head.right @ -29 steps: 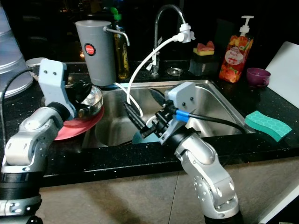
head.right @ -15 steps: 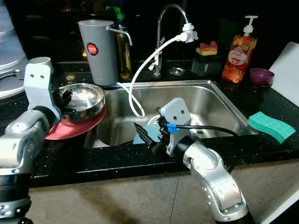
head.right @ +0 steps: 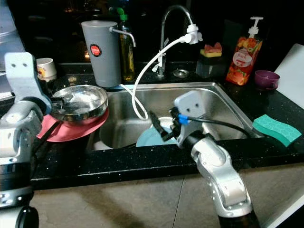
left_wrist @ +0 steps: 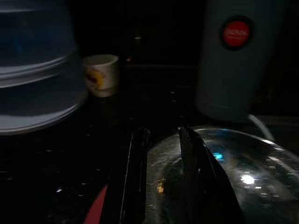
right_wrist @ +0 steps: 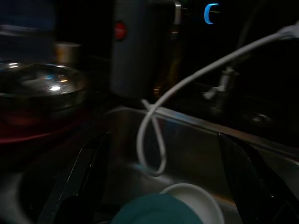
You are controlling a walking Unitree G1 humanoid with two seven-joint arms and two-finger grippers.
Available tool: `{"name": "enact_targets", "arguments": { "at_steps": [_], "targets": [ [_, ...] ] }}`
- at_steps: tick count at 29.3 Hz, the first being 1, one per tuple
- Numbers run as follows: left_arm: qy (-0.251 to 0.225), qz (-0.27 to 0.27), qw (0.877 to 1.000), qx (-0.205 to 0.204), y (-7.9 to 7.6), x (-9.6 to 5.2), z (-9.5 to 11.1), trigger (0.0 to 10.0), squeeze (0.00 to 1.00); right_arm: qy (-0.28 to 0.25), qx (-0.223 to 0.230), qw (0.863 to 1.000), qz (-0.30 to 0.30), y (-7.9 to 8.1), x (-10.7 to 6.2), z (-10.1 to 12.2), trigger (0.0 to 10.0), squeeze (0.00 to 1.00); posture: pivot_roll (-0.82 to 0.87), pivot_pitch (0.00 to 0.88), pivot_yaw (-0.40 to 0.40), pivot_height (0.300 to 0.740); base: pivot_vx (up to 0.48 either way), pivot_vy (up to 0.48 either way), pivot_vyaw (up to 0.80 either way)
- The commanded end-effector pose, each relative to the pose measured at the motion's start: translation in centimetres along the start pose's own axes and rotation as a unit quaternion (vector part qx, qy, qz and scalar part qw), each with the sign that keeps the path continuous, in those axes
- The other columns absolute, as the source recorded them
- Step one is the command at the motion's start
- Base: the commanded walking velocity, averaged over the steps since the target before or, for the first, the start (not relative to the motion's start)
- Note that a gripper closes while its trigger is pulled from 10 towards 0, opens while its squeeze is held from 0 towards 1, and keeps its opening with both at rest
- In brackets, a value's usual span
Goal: Kitchen organization
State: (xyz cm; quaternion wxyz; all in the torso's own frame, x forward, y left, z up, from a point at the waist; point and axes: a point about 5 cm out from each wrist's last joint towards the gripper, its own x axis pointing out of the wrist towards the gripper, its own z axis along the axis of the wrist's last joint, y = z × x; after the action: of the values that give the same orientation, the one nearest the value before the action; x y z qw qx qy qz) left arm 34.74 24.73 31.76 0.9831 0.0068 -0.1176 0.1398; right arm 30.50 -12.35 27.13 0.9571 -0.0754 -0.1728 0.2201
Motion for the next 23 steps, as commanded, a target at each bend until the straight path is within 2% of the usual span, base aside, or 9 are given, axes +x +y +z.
{"name": "enact_targets", "arguments": {
  "at_steps": [1, 4, 7, 8, 13, 14, 19, 20, 23],
  "targets": [
    [0.014, 0.032, 0.999, 0.009, 1.0, 0.4, -0.3, 10.0, 0.00, -0.009, 0.004, 1.000, -0.019, -0.2, 0.0, 0.1, 10.0, 0.00, 0.02, 0.109, -0.007, 0.740, 0.000, 0.000, 0.00],
    [0.027, 0.052, 0.998, 0.009, 1.4, 0.7, -0.5, 10.0, 0.00, -0.014, 0.009, 1.000, -0.026, -0.2, -0.1, 0.3, 10.0, 0.00, 0.02, 0.112, -0.010, 0.740, 0.000, 0.000, 0.00],
    [0.056, 0.073, 0.996, -0.011, 2.0, 1.4, -1.0, 10.0, 0.00, -0.015, 0.011, 0.999, -0.029, -0.3, -0.1, 0.3, 10.0, 0.00, 0.02, 0.115, -0.012, 0.740, 0.000, 0.000, 0.00],
    [0.081, 0.068, 0.994, -0.023, 2.0, 1.8, -1.5, 10.0, 0.00, -0.017, 0.010, 0.999, -0.032, -0.4, 0.1, 0.4, 10.0, 0.00, 0.00, 0.119, -0.017, 0.740, 0.000, 0.000, 0.00],
    [0.080, 0.066, 0.994, -0.035, 1.7, 2.6, -1.0, 10.0, 0.00, -0.025, 0.013, 0.999, -0.034, -0.4, 0.2, 0.7, 10.0, 0.00, 0.00, 0.120, -0.015, 0.740, 0.000, 0.000, 0.00],
    [0.078, 0.063, 0.994, -0.046, 1.5, 2.8, -0.6, 10.0, 1.00, -0.025, 0.013, 0.999, -0.035, -0.4, 0.2, 0.7, 10.0, 0.00, 0.01, 0.123, -0.013, 0.740, 0.000, 0.000, 0.00],
    [0.085, 0.047, 0.992, -0.075, 0.8, 3.4, 0.0, 10.0, 1.00, -0.025, 0.016, 0.999, -0.038, -0.3, 0.3, 0.6, 10.0, 0.00, 0.01, 0.123, -0.013, 0.740, 0.000, 0.000, 0.00],
    [0.087, 0.038, 0.992, -0.078, 0.2, 3.7, 0.2, 10.0, 0.00, -0.026, 0.018, 0.999, -0.038, 0.0, 0.3, 0.6, 10.0, 0.00, 0.01, 0.124, -0.005, 0.740, 0.000, 0.000, 0.00],
    [0.091, 0.027, 0.992, -0.078, -0.3, 3.9, 0.2, 10.0, 0.00, -0.026, 0.020, 0.999, -0.037, 0.1, 0.3, 0.6, 10.0, 0.00, 0.01, 0.124, -0.005, 0.740, 0.000, 0.000, 0.00]
  ]
}}
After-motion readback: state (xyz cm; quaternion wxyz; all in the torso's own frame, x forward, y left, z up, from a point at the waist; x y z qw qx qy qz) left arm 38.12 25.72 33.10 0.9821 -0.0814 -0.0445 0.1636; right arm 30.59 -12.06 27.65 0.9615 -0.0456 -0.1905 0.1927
